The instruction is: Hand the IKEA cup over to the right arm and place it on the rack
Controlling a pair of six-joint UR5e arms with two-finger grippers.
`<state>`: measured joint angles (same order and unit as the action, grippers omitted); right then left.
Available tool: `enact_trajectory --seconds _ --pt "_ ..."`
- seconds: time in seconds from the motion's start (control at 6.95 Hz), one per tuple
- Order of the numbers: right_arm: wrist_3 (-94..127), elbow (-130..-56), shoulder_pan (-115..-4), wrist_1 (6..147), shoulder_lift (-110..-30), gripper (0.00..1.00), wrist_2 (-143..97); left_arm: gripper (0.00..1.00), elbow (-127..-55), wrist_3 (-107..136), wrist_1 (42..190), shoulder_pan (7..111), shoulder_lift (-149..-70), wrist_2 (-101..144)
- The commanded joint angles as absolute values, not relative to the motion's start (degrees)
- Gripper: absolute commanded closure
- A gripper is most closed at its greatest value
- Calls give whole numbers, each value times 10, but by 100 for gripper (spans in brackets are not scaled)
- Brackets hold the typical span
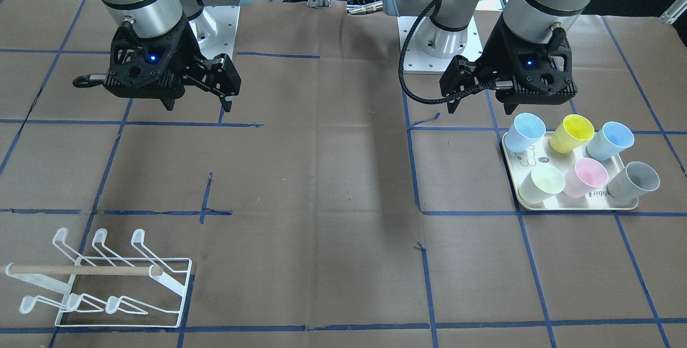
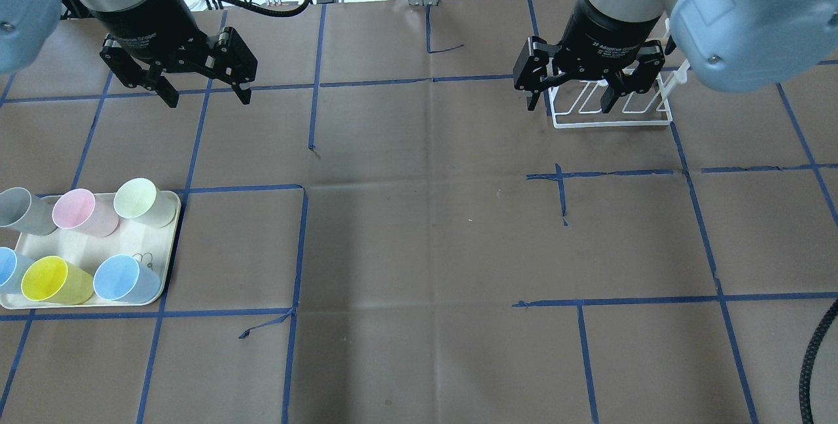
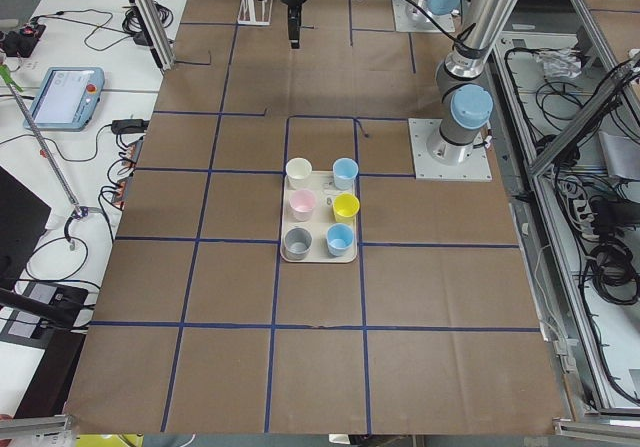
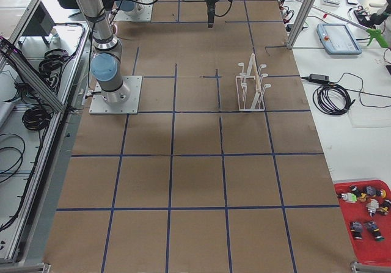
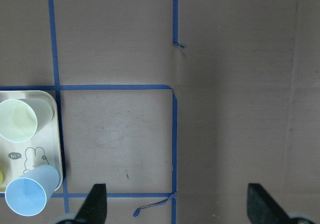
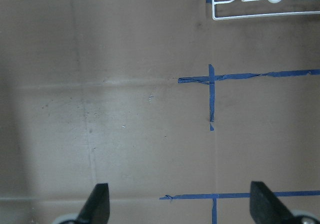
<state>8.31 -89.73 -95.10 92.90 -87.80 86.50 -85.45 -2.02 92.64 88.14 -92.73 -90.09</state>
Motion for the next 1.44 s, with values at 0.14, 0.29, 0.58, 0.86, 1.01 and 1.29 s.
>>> enact_trajectory --seconds 0.14,0.29,0.58,0.86,1.01,1.29 --pt "83 -896 -951 929 -878 0 864 0 -853 -20 926 881 -928 -901" --pt "83 -896 -951 929 -878 0 864 0 -854 -20 926 881 -927 -903" --pt "84 -896 -952 930 -879 0 864 0 -854 -20 926 881 -927 -902" --pt "84 -896 -953 931 -879 0 863 0 -859 -22 926 881 -926 -902" --pt "84 -897 -953 931 -879 0 863 0 -860 -24 926 879 -926 -902" --pt "84 -897 -954 932 -879 0 863 0 -861 -85 925 834 -926 -901"
